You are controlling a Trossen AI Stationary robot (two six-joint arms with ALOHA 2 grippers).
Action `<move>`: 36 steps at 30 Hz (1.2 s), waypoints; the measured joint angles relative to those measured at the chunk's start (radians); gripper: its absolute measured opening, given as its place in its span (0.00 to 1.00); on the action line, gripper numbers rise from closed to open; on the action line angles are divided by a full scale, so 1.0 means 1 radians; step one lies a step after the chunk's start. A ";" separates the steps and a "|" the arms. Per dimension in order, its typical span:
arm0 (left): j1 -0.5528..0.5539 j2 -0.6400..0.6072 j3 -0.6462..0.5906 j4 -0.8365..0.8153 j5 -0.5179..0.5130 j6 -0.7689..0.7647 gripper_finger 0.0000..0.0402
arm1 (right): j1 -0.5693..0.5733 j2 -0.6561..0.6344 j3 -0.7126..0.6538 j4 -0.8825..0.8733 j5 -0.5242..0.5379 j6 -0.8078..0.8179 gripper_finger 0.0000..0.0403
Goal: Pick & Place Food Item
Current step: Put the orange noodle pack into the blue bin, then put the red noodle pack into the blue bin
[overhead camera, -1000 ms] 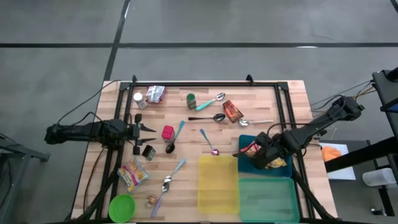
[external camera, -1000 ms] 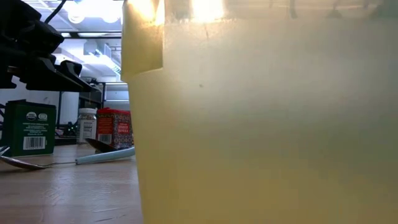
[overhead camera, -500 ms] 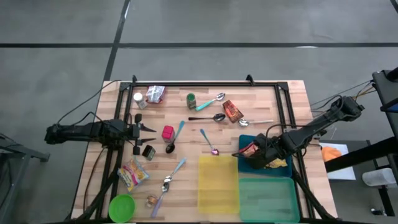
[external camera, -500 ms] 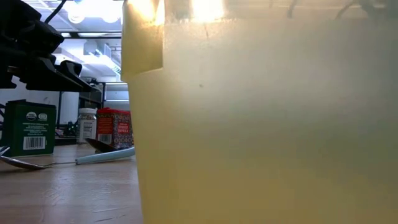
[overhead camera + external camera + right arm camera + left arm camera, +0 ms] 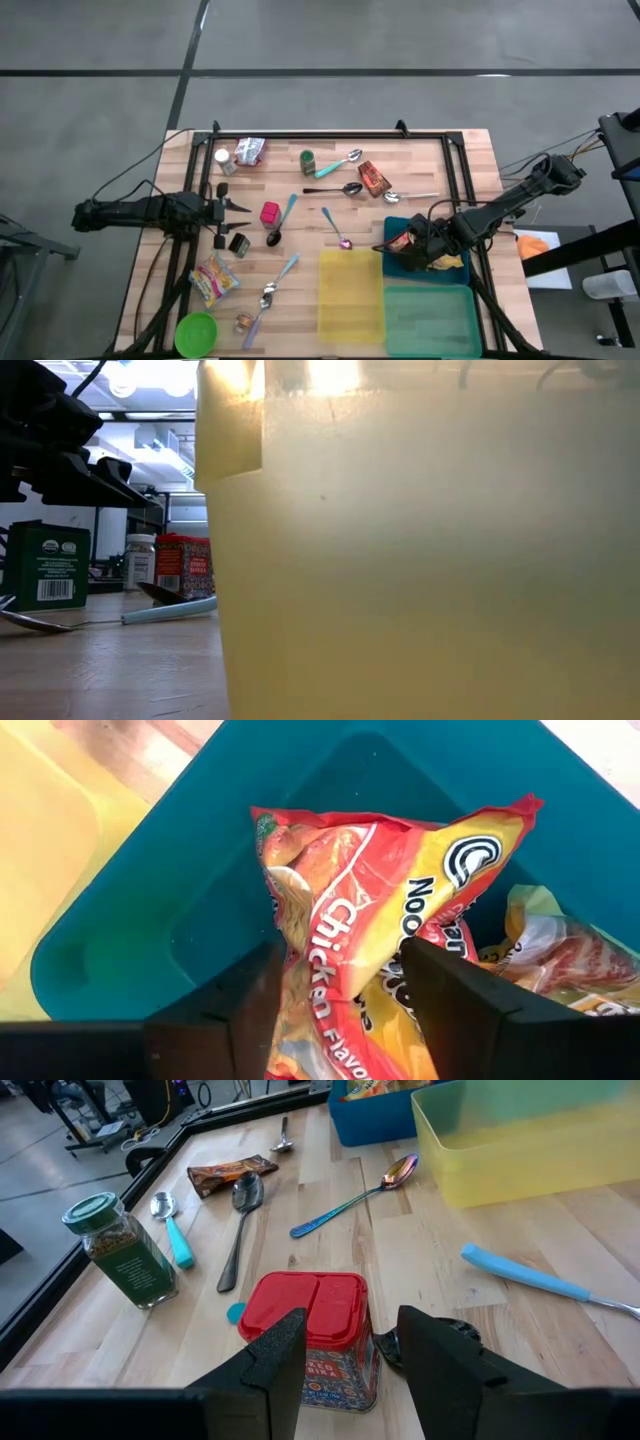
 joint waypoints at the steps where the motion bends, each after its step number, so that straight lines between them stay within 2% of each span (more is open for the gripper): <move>1: 0.000 0.000 0.000 0.000 0.000 0.000 0.39 | 0.000 0.000 0.000 0.000 0.000 0.000 0.54; 12: 0.000 0.000 0.000 0.000 0.000 0.000 0.39 | 0.000 0.000 0.001 0.000 0.000 -0.012 0.70; 18: 0.000 0.000 0.000 0.000 0.000 0.000 0.39 | 0.000 -0.006 0.010 -0.001 -0.001 -0.014 0.71; 23: 0.000 0.000 0.000 0.000 0.000 0.000 0.39 | 0.000 -0.019 0.093 -0.033 0.010 -0.114 0.71; 27: 0.000 0.000 0.000 0.000 0.000 0.000 0.39 | 0.000 -0.021 0.182 -0.089 0.105 -0.214 0.71; 33: 0.000 0.000 0.000 0.000 0.000 0.000 0.39 | -0.003 -0.022 0.284 -0.089 0.374 -0.367 0.71; 36: 0.000 0.000 0.000 0.000 0.000 0.000 0.39 | -0.029 -0.022 0.309 -0.058 0.455 -0.448 0.71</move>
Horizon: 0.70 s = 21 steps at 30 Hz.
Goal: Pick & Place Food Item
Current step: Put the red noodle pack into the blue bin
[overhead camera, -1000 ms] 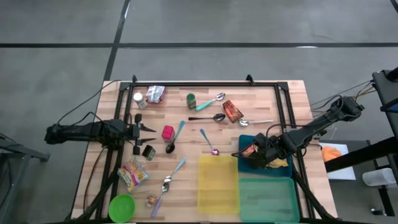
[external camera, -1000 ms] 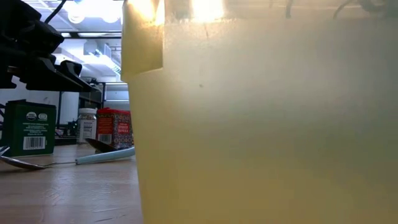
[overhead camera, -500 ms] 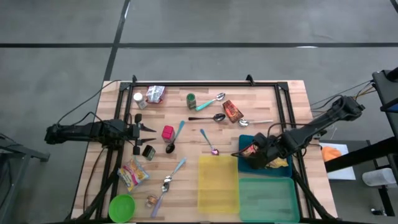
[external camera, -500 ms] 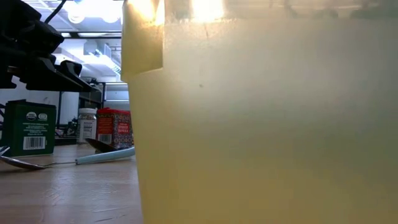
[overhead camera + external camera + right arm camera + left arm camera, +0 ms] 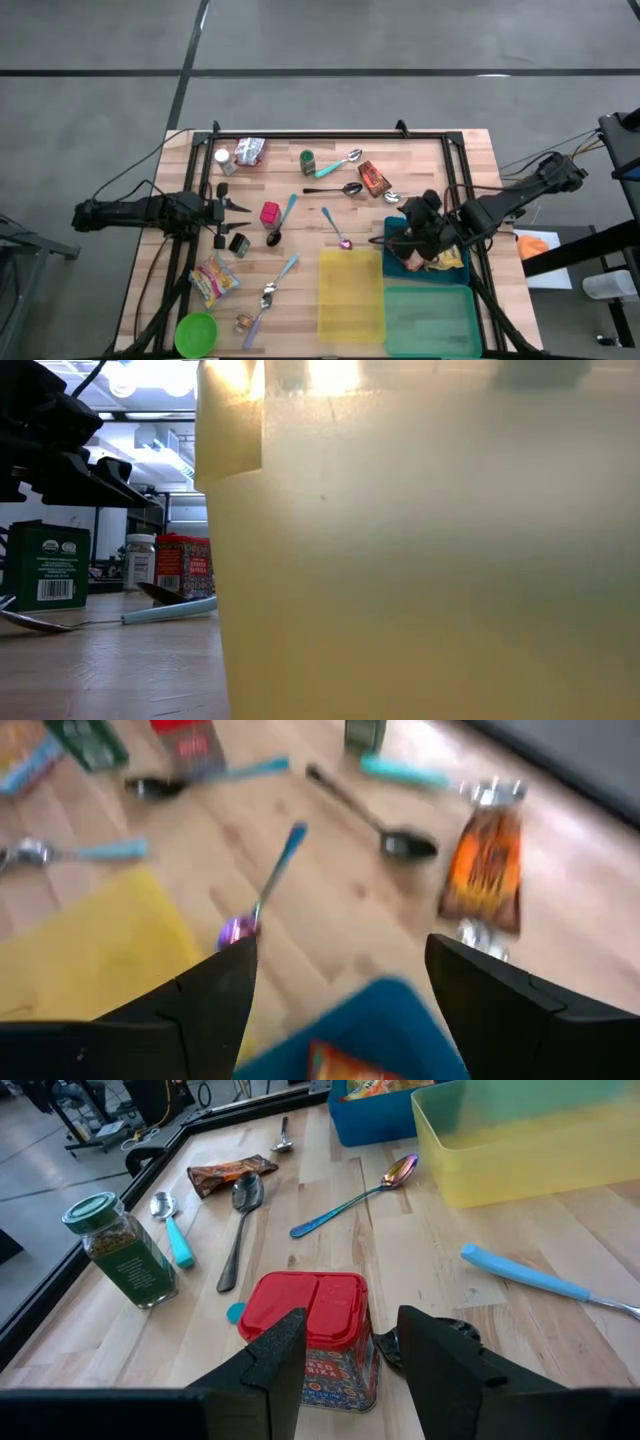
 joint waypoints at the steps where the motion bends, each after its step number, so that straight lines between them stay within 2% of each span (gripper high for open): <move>1: 0.000 0.000 0.000 0.000 0.000 0.000 0.39 | -0.015 0.000 0.002 0.024 0.009 -0.035 0.71; 6: 0.000 0.000 0.000 0.000 0.000 0.000 0.39 | -0.111 0.000 -0.026 0.246 0.000 -0.319 0.71; 12: 0.000 0.000 0.000 0.000 0.000 0.000 0.39 | -0.255 0.001 -0.105 0.539 -0.079 -0.573 0.71; 17: 0.000 0.000 0.000 0.000 0.000 0.000 0.39 | -0.402 -0.001 -0.194 0.881 -0.339 -0.783 0.71; 21: 0.000 0.000 0.000 0.000 0.000 0.000 0.39 | -0.516 0.002 -0.240 1.003 -0.429 -0.840 0.71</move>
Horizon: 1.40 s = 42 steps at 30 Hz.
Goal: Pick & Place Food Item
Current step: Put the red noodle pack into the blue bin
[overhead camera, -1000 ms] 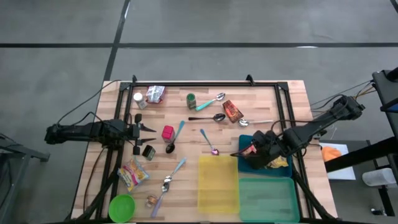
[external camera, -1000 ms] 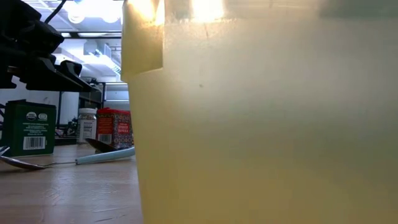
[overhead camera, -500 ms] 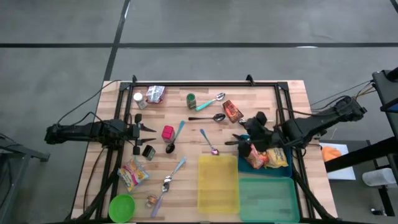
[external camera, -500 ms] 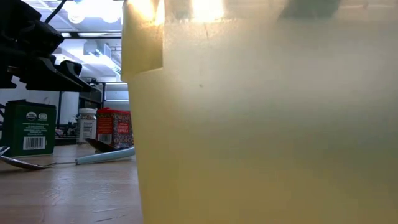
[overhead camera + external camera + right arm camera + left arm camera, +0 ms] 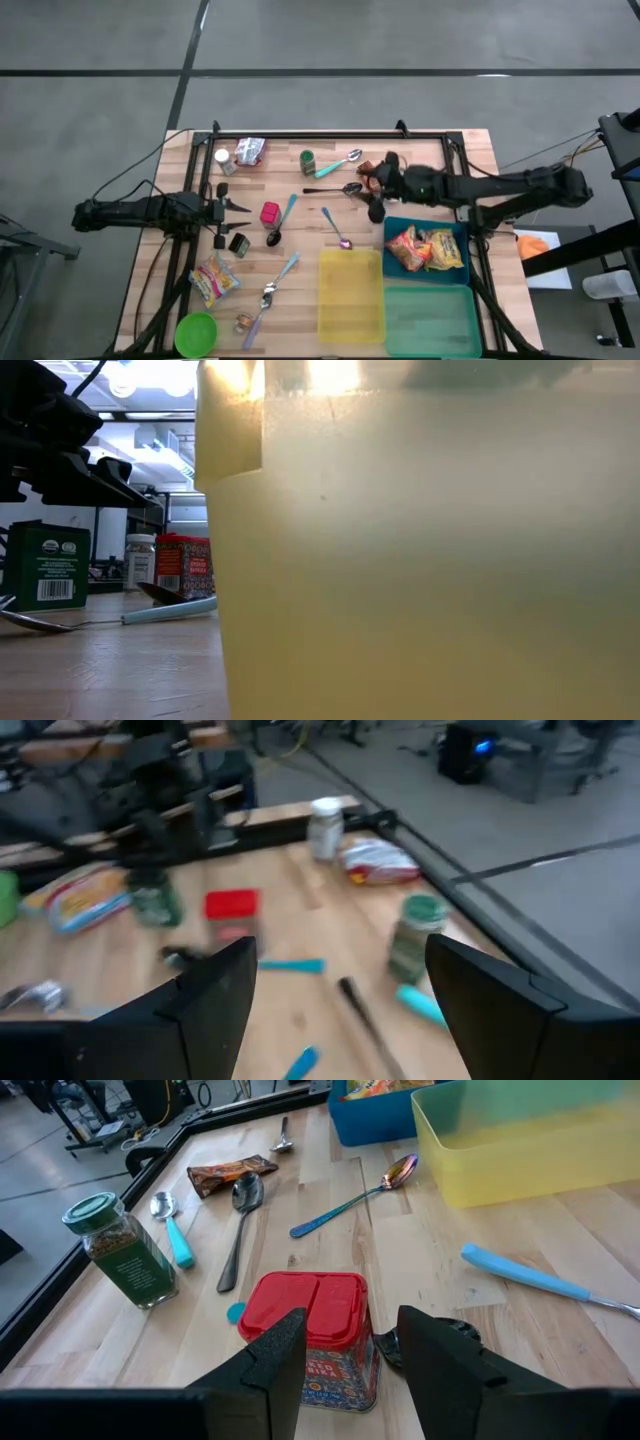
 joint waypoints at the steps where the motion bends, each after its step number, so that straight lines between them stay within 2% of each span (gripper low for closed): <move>1: 0.000 0.000 0.000 0.000 0.000 0.000 0.39 | -0.024 -0.002 -0.004 0.010 -0.014 -0.010 0.71; 10: 0.000 0.000 0.000 0.000 0.000 0.000 0.39 | -0.152 -0.110 -0.019 0.012 -0.045 -0.074 0.71; 23: 0.000 0.000 0.000 0.000 0.000 0.000 0.40 | -0.152 -0.247 -0.101 0.011 -0.046 -0.085 0.71; 42: 0.000 0.000 0.000 0.000 0.000 0.000 0.40 | -0.152 -0.263 -0.100 0.012 -0.045 -0.075 0.71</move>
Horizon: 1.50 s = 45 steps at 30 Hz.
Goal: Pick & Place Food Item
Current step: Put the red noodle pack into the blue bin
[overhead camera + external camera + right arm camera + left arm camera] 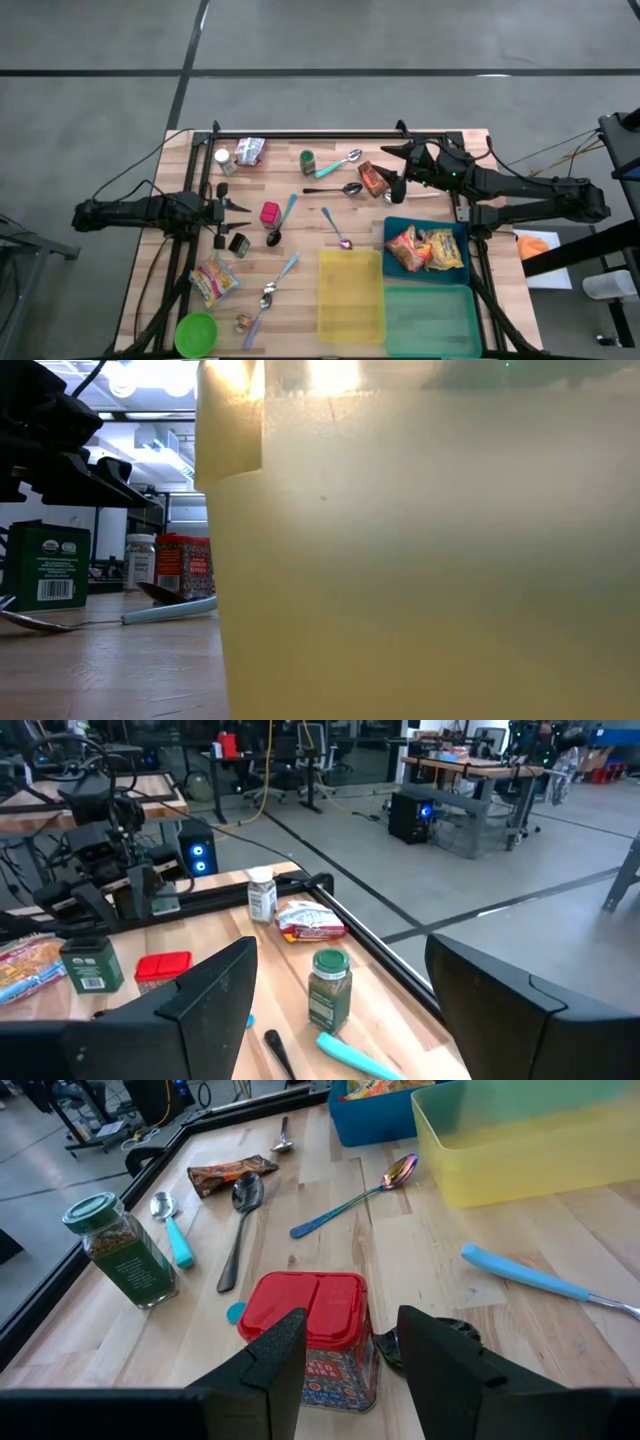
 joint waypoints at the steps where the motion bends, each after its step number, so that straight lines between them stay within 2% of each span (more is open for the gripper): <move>1: 0.000 0.000 0.000 0.000 0.000 0.000 0.40 | 0.000 0.000 -0.001 0.000 0.000 0.008 0.71; 27: 0.000 0.000 0.000 0.000 0.000 0.004 0.39 | 0.000 0.014 -0.003 -0.001 0.002 0.018 0.71; 31: 0.000 0.000 0.000 0.002 -0.026 0.018 0.39 | 0.000 0.014 -0.003 -0.001 0.002 0.018 0.71; 36: 0.000 0.000 0.000 0.028 -0.044 0.154 0.39 | 0.000 0.014 -0.003 -0.001 0.002 0.018 0.71; 37: 0.000 0.000 0.000 0.052 -0.041 0.141 0.39 | 0.000 0.014 -0.003 -0.001 0.002 0.018 0.71; 40: 0.000 -0.001 0.000 0.191 0.024 -0.137 0.39 | 0.000 0.014 -0.003 -0.001 0.002 0.018 0.71; 42: 0.000 0.002 0.000 0.289 0.023 -0.270 0.39 | 0.000 0.014 -0.003 -0.001 0.002 0.019 0.71; 45: 0.000 0.003 0.033 0.281 -0.006 -0.347 0.39 | 0.000 0.014 -0.003 -0.001 0.001 0.018 0.71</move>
